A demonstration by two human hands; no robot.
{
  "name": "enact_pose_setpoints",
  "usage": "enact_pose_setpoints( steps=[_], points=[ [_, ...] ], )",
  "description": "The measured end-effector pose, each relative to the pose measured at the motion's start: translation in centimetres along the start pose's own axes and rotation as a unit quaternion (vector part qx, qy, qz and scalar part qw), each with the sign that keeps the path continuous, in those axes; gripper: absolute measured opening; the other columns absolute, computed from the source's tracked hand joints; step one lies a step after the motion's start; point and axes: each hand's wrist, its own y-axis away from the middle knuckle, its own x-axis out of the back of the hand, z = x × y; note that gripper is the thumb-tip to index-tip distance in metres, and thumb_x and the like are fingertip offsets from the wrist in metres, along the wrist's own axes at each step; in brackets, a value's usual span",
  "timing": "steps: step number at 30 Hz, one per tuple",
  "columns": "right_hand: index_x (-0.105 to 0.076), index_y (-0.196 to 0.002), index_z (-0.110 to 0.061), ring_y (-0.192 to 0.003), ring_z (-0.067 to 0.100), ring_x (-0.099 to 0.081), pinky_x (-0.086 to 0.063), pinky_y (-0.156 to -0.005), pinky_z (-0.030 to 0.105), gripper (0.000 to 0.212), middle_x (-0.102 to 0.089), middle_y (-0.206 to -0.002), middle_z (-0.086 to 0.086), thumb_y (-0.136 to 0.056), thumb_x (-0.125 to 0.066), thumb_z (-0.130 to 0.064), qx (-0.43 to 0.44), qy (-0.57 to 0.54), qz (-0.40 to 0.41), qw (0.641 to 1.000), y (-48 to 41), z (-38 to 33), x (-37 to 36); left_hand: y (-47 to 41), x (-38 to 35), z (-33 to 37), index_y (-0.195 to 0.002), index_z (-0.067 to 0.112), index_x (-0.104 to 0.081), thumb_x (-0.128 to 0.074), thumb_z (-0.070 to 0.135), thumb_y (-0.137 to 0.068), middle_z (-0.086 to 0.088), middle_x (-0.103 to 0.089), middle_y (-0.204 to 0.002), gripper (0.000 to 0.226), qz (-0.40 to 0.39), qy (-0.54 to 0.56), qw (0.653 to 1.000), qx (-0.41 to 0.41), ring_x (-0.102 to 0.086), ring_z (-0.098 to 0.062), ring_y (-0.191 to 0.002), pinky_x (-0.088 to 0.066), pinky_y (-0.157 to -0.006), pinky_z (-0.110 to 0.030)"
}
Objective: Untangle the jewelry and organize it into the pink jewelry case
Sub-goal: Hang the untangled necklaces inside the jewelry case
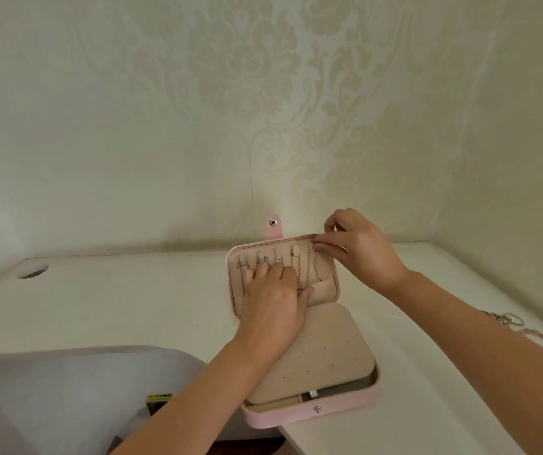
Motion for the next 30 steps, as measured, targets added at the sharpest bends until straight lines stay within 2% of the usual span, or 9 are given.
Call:
enact_pose_setpoints(
  steps=[5, 8, 10, 13, 17, 20, 23, 27, 30],
  points=[
    [-0.070, -0.094, -0.020, -0.086, 0.005, -0.050, -0.042, -0.072, 0.013, 0.014, -0.048, -0.097, -0.009, -0.081, -0.075, -0.019, -0.187, -0.183, -0.022, 0.965, 0.3, -1.3, 0.7, 0.0, -0.1, -0.1, -0.064, 0.016, -0.057, -0.043, 0.042, -0.081, 0.001, -0.058, -0.065, 0.034, 0.011, 0.005, 1.000, -0.002, -0.055, -0.024, -0.068, -0.027, -0.070, -0.034],
    [-0.053, -0.114, -0.020, -0.092, 0.005, -0.061, -0.050, -0.075, 0.014, 0.038, -0.057, -0.111, -0.008, -0.083, -0.074, -0.023, -0.382, -0.376, -0.105, 0.838, 0.2, -2.2, 1.2, 0.0, 0.2, -0.1, -0.064, 0.017, -0.057, -0.044, 0.042, -0.081, 0.002, -0.058, -0.066, 0.033, 0.003, 0.008, 1.000, -0.003, -0.055, -0.023, -0.069, -0.026, -0.070, -0.034],
    [-0.054, -0.120, -0.013, -0.090, 0.013, -0.067, -0.054, -0.077, 0.023, 0.039, -0.067, -0.109, 0.004, -0.085, -0.071, -0.019, -0.422, -0.442, -0.149, 0.777, 0.4, -2.1, 1.2, -0.1, 0.3, -0.1, -0.064, 0.018, -0.057, -0.048, 0.042, -0.080, 0.003, -0.058, -0.066, 0.030, -0.004, 0.012, 1.000, -0.003, -0.055, -0.024, -0.070, -0.025, -0.070, -0.034],
    [-0.064, -0.108, 0.000, -0.080, 0.017, -0.066, -0.053, -0.076, 0.033, 0.028, -0.070, -0.095, 0.015, -0.083, -0.072, -0.010, -0.411, -0.458, -0.141, 0.776, 0.7, -2.4, 1.0, -0.3, 0.6, -0.3, -0.075, 0.019, -0.061, -0.069, 0.038, -0.072, 0.000, -0.058, -0.080, 0.021, 0.017, 0.040, 0.999, 0.006, -0.055, -0.027, -0.082, -0.026, -0.075, -0.034],
    [-0.068, -0.085, -0.008, -0.067, 0.011, -0.059, -0.047, -0.062, 0.022, 0.012, -0.065, -0.073, -0.001, -0.082, -0.074, -0.018, -0.430, -0.474, -0.087, 0.763, 0.2, -2.9, 1.0, -0.2, 1.8, -0.8, -0.120, 0.015, -0.054, -0.084, 0.039, -0.059, -0.007, -0.044, -0.120, 0.072, 0.062, 0.071, 0.991, 0.092, -0.036, -0.025, -0.111, -0.028, -0.094, -0.035],
    [-0.068, -0.083, -0.010, -0.068, 0.012, -0.057, -0.045, -0.063, 0.023, 0.008, -0.064, -0.073, 0.000, -0.083, -0.073, -0.016, -0.429, -0.481, -0.075, 0.761, -0.2, -2.9, 1.0, 0.1, 2.7, -1.1, -0.138, 0.012, -0.039, -0.083, 0.041, -0.060, -0.009, -0.033, -0.137, 0.094, 0.082, 0.117, 0.976, 0.163, -0.029, -0.025, -0.127, -0.021, -0.105, -0.035],
    [-0.071, -0.094, -0.005, -0.076, 0.014, -0.063, -0.051, -0.069, 0.024, 0.013, -0.069, -0.084, 0.006, -0.085, -0.071, -0.013, -0.413, -0.495, -0.091, 0.759, -0.4, -2.8, 1.4, 0.4, 2.8, -1.9, -0.144, 0.011, -0.031, -0.081, 0.038, -0.070, -0.004, -0.032, -0.140, 0.093, 0.040, 0.252, 0.926, 0.277, -0.029, -0.018, -0.132, -0.024, -0.109, -0.033],
    [-0.069, -0.110, -0.004, -0.085, 0.013, -0.068, -0.054, -0.073, 0.022, 0.024, -0.072, -0.096, 0.007, -0.088, -0.066, -0.010, -0.389, -0.519, -0.151, 0.746, -0.3, -2.3, 2.3, 1.2, 3.2, -2.7, -0.118, 0.019, -0.060, -0.063, 0.038, -0.089, 0.007, -0.065, -0.109, 0.035, -0.055, 0.441, 0.816, 0.370, -0.062, -0.012, -0.107, -0.045, -0.076, -0.014],
    [-0.071, -0.106, -0.004, -0.083, 0.015, -0.068, -0.054, -0.071, 0.024, 0.020, -0.072, -0.094, 0.008, -0.087, -0.064, -0.005, -0.393, -0.513, -0.140, 0.750, -0.2, -2.1, 2.5, 1.8, 3.7, -2.5, -0.104, 0.026, -0.070, -0.052, 0.047, -0.094, 0.008, -0.073, -0.099, 0.030, -0.130, 0.494, 0.759, 0.405, -0.069, -0.008, -0.093, -0.053, -0.078, -0.023]
  ],
)
